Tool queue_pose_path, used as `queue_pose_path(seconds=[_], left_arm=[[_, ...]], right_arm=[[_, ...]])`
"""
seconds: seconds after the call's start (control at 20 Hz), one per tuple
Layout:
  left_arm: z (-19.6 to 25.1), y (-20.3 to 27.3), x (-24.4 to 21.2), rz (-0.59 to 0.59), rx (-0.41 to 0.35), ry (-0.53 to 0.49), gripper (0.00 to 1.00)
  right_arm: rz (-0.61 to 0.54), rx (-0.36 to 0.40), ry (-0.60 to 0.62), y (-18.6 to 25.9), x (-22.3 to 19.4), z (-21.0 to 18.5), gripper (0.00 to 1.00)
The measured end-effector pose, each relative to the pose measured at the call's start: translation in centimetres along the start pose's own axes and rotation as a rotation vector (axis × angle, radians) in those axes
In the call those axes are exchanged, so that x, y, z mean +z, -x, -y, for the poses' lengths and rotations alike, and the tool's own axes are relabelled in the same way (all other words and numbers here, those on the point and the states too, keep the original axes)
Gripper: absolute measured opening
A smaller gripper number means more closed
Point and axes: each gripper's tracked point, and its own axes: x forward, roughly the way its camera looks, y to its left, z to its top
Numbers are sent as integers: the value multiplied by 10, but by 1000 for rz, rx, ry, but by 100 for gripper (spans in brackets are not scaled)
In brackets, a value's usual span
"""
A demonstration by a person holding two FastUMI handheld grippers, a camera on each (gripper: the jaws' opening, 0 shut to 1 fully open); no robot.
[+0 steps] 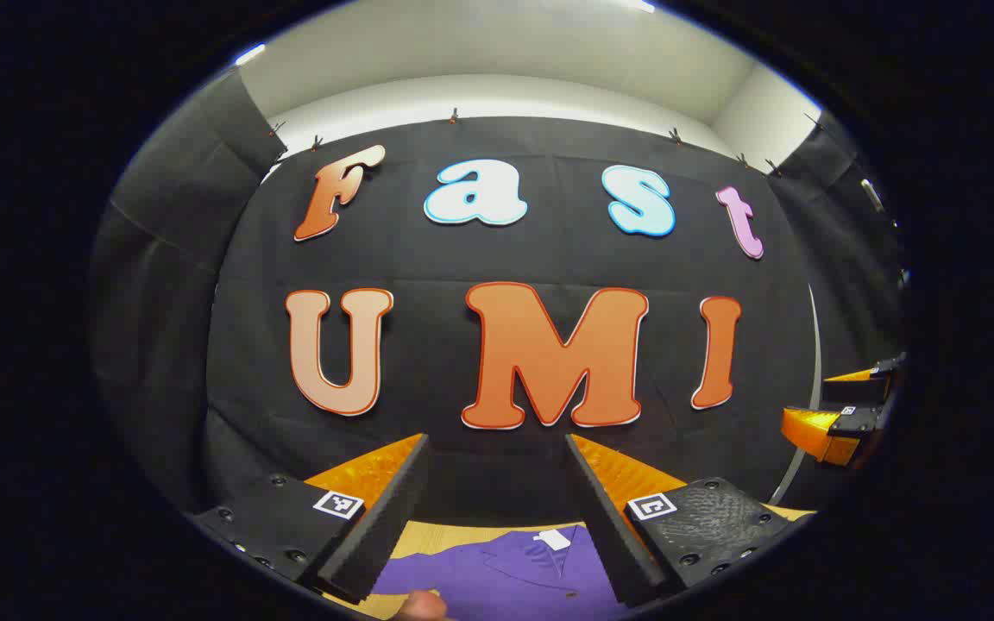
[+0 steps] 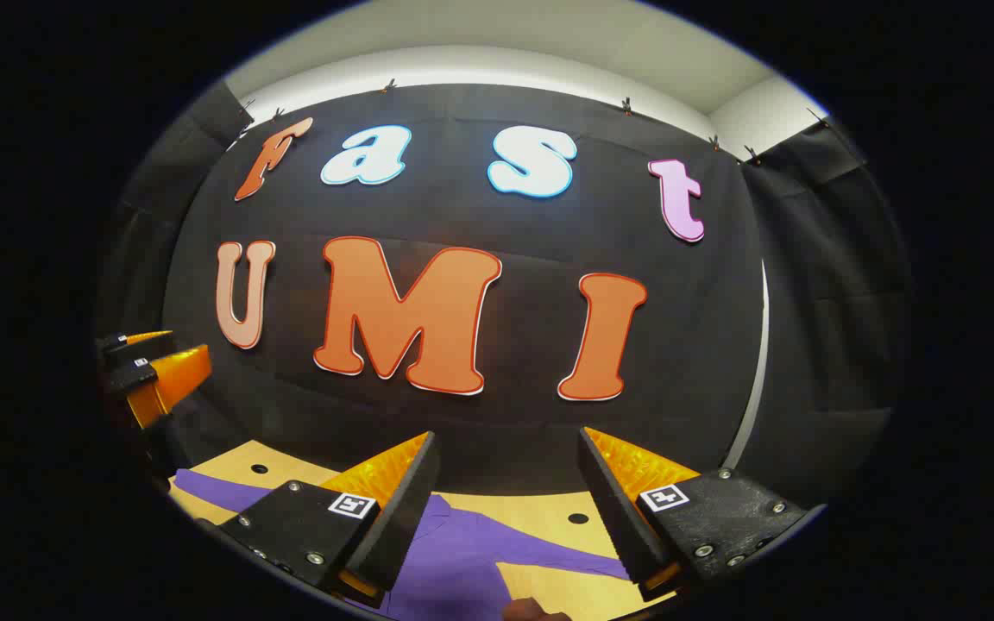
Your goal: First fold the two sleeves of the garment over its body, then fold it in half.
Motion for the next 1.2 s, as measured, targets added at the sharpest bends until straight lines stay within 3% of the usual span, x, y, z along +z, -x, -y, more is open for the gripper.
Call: queue_pose_path(seconds=[0.25, 0.3, 0.35, 0.6, 1.2], left_arm=[[13, 12, -20, -52, -17, 39, 94], [13, 12, -23, -61, -11, 40, 95], [13, 13, -26, -73, -6, 46, 95], [19, 17, -33, -112, -14, 66, 95], [3, 29, -24, -58, 34, 32, 95]], right_arm=[[3, 29, -8, 4, -7, -10, 95], [3, 36, -10, 6, -8, -12, 100], [4, 40, -11, 6, -9, -14, 95], [-1, 43, -5, 9, -15, -13, 95], [-25, 15, -3, 13, -26, 3, 95]])
